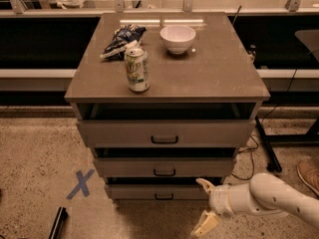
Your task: Open bottom drawer
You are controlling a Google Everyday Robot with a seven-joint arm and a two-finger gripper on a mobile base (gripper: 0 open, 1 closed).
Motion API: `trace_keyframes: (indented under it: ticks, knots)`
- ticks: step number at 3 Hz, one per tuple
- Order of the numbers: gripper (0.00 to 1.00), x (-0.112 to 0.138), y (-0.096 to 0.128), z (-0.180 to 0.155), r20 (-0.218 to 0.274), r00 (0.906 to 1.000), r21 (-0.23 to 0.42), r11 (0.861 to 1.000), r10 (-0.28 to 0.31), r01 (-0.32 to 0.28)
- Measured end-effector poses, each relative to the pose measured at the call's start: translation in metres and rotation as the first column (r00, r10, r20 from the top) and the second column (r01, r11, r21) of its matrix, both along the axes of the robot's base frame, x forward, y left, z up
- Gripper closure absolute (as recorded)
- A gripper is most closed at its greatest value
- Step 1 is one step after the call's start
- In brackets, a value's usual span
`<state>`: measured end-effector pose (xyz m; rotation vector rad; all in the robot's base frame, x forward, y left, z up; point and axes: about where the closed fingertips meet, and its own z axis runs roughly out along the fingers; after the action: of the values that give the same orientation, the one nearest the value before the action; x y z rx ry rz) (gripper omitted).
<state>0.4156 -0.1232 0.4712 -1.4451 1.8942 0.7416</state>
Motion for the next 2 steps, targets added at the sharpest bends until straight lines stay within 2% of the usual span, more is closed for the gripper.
trace_keyframes:
  ticks: [1, 2]
  knots:
    - [0.0, 0.0, 0.003, -0.001, -0.008, 0.9999, -0.041, 0.999, 0.008, -0.009]
    - [0.0, 0.0, -0.005, -0.026, -0.03, 0.9995, -0.15, 0.989, 0.005, -0.01]
